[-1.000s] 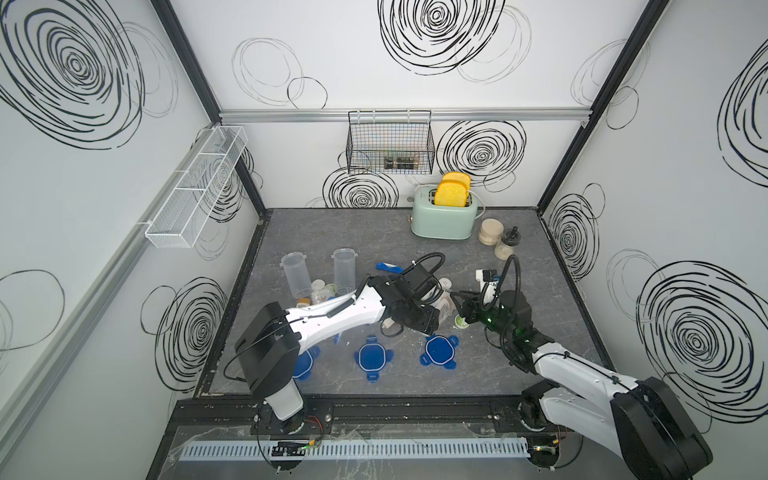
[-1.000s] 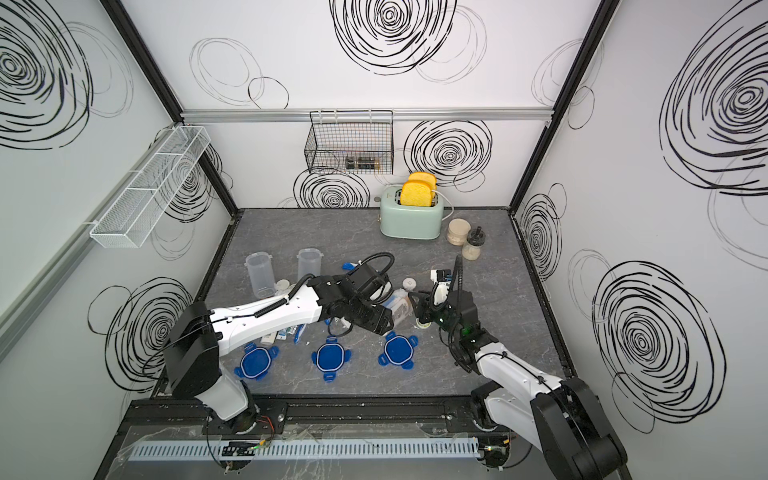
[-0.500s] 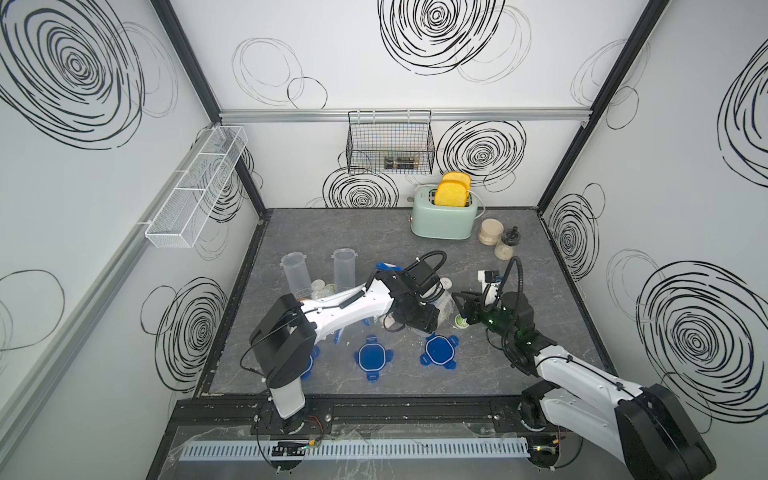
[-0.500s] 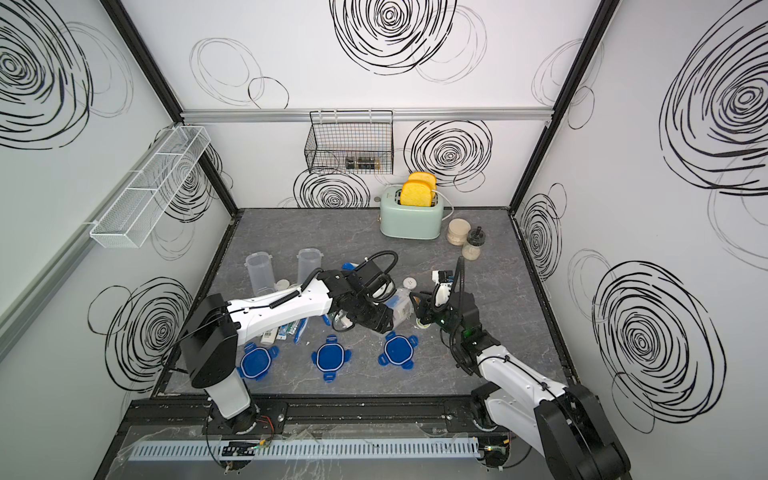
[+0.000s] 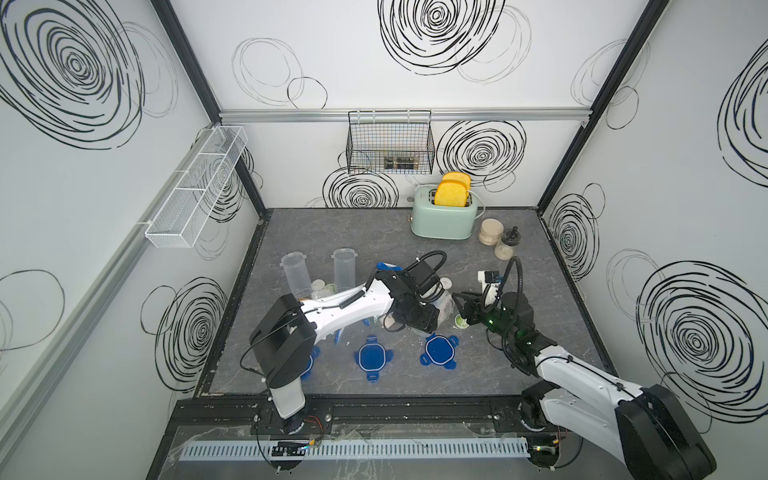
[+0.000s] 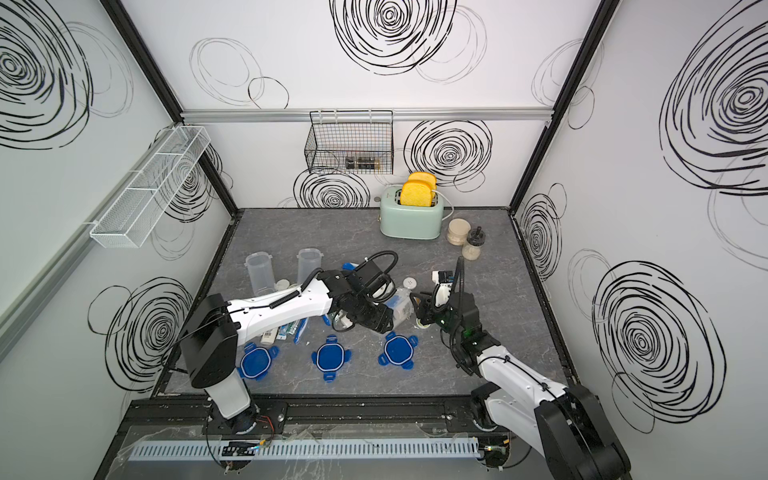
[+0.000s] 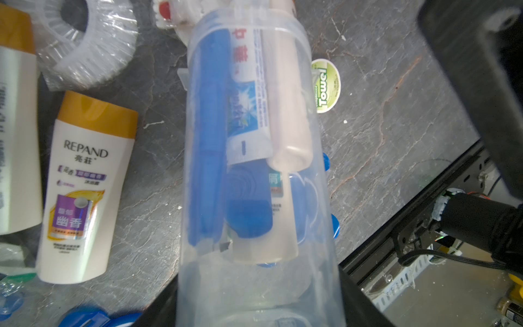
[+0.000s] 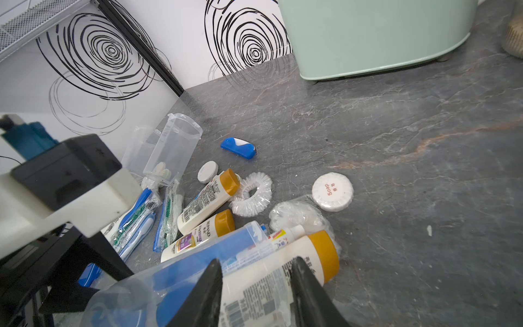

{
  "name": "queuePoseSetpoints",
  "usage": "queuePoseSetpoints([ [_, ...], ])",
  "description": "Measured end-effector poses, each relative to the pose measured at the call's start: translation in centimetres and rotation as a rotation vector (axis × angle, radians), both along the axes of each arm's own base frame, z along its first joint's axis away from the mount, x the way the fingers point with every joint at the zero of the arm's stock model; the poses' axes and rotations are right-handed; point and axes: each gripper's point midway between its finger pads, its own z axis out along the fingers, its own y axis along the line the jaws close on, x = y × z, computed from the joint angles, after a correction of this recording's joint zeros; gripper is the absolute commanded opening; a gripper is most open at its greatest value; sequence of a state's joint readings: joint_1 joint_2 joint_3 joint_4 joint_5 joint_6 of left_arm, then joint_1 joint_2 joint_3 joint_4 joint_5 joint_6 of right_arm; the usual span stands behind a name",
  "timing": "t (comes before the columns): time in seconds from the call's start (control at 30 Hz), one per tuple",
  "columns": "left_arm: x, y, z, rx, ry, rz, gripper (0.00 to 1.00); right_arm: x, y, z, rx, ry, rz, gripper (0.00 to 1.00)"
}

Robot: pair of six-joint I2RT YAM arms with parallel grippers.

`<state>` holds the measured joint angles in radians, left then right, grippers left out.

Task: Take out toiletry kits
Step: 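Pour the toiletry kits out of the container.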

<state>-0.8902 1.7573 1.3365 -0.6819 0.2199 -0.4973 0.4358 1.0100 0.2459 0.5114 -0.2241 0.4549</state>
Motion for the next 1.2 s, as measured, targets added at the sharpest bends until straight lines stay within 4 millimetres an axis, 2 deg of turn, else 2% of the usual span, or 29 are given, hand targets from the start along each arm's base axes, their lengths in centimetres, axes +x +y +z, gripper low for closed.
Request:
queuePoseSetpoints([
  [0.27, -0.1, 0.1, 0.5, -0.012, -0.009, 0.017, 0.21, 0.0, 0.0, -0.1, -0.001, 0.003, 0.0, 0.43],
  [0.6, 0.7, -0.5, 0.9, -0.032, -0.032, 0.036, 0.21, 0.0, 0.0, -0.1, -0.001, 0.003, 0.0, 0.43],
  [0.77, 1.5, -0.9, 0.5, -0.038, -0.041, 0.045, 0.2, 0.0, 0.0, -0.1, -0.001, 0.004, 0.0, 0.43],
  [1.0, 1.5, -1.0, 0.5, -0.042, -0.043, 0.045, 0.21, -0.1, 0.0, -0.1, -0.002, 0.004, 0.001, 0.43],
  [1.2, 0.6, -0.9, 0.1, -0.04, -0.038, 0.035, 0.21, -0.1, 0.0, -0.2, -0.001, 0.005, 0.004, 0.44],
])
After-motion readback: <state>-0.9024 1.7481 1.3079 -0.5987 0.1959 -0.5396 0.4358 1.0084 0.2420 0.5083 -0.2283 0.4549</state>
